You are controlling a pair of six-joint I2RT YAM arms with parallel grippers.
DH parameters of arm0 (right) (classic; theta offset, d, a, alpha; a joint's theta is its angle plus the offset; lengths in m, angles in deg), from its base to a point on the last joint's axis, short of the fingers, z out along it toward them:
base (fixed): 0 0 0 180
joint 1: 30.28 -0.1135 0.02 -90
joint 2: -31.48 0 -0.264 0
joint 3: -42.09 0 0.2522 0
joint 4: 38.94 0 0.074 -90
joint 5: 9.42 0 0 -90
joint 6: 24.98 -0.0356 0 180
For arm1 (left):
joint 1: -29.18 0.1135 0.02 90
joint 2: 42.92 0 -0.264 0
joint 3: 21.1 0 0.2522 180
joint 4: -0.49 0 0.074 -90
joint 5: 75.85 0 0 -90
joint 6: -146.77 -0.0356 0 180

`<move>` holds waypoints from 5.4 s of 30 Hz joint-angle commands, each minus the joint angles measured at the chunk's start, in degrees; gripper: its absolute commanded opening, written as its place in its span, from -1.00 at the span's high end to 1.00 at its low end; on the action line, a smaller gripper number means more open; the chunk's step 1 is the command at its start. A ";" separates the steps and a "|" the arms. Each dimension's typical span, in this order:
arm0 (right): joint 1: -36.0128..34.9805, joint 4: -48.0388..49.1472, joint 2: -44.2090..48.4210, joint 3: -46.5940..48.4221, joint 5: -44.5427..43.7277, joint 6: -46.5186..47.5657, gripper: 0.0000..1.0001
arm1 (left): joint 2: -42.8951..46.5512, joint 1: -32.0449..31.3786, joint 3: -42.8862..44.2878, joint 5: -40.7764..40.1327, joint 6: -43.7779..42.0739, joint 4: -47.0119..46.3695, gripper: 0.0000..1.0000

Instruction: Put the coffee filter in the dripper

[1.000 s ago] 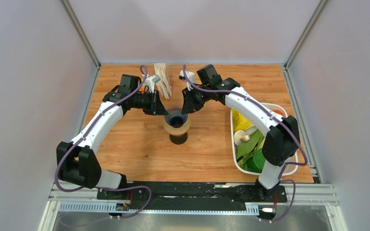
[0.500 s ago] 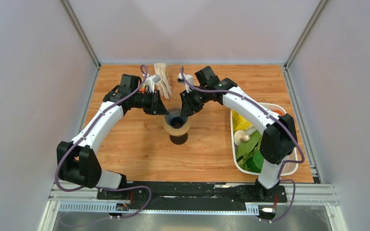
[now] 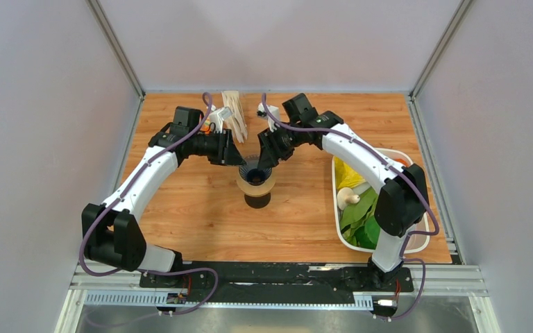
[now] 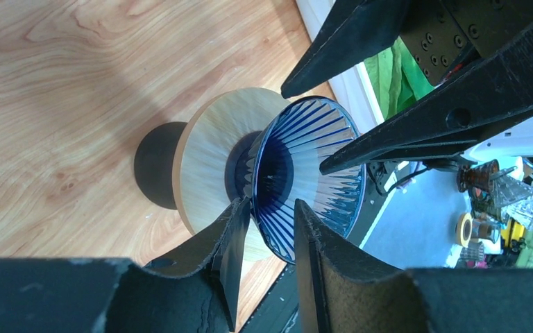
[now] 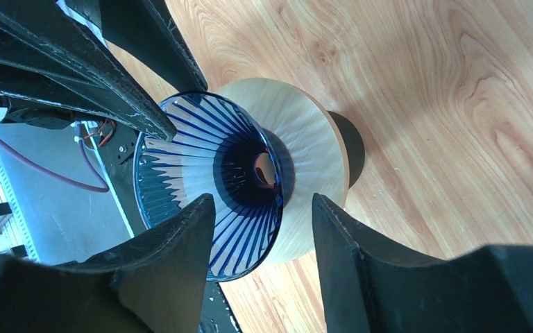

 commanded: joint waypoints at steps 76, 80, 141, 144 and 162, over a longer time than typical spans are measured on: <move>20.24 14.87 22.47 -10.40 0.27 -6.48 -1.00 | -15.28 7.32 22.65 -16.14 3.69 -24.94 -0.12; 20.60 17.00 25.69 -14.39 -1.31 -5.86 -1.00 | -13.94 7.11 21.62 -20.59 3.79 -26.03 -0.07; 23.47 18.43 25.62 -18.04 -4.19 -5.58 -1.00 | -47.60 -1.77 48.46 -49.28 5.17 -14.98 0.51; 23.52 18.39 25.60 -18.04 -4.20 -5.61 -1.00 | -48.15 -1.82 48.79 -49.23 5.25 -14.74 0.51; 24.07 18.42 25.76 -18.05 -4.00 -5.83 -1.00 | -48.22 -1.91 48.75 -51.53 6.43 -13.72 0.58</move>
